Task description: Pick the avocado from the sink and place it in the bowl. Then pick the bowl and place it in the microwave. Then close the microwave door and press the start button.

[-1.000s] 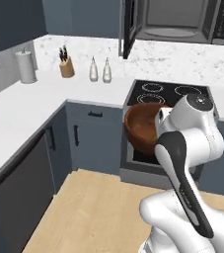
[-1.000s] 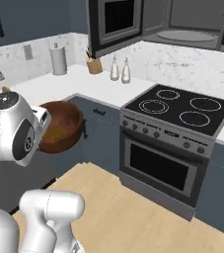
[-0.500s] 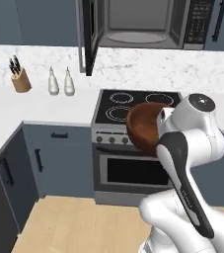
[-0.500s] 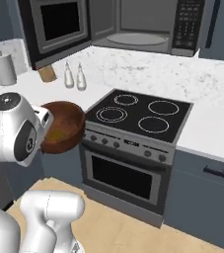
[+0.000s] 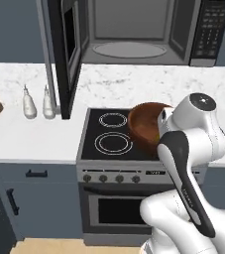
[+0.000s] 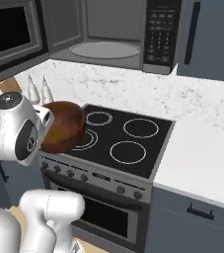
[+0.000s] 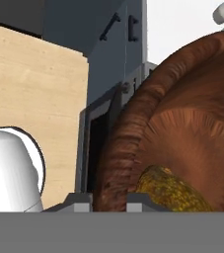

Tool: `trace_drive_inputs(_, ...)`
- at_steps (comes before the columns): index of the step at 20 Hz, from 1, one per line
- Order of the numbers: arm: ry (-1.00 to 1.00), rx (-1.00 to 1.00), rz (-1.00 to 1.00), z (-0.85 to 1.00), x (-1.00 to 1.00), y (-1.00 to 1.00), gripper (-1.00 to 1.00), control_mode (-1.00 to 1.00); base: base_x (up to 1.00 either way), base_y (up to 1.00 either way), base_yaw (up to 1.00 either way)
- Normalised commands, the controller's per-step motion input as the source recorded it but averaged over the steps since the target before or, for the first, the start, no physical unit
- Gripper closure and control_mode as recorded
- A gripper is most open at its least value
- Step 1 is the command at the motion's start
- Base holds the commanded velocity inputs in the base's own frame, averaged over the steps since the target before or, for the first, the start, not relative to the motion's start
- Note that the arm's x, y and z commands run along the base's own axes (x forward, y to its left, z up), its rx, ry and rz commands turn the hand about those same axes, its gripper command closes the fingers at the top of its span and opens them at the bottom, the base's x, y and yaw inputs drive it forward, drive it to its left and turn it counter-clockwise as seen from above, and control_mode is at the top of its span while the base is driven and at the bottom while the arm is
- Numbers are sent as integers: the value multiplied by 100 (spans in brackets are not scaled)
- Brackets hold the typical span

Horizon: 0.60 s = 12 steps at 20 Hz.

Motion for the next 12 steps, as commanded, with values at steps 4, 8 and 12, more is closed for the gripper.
trace_drive_inputs(4, 0, 0, 0, 0, 0, 0, 100, 100, 88, 2, -6)
trace_drive_inputs(8, 0, 0, 0, 0, 0, 0, 100, 100, 43, -4, 11)
trace_drive_inputs(12, 0, 0, 0, 0, 0, 0, 100, 100, 1, -4, 35)
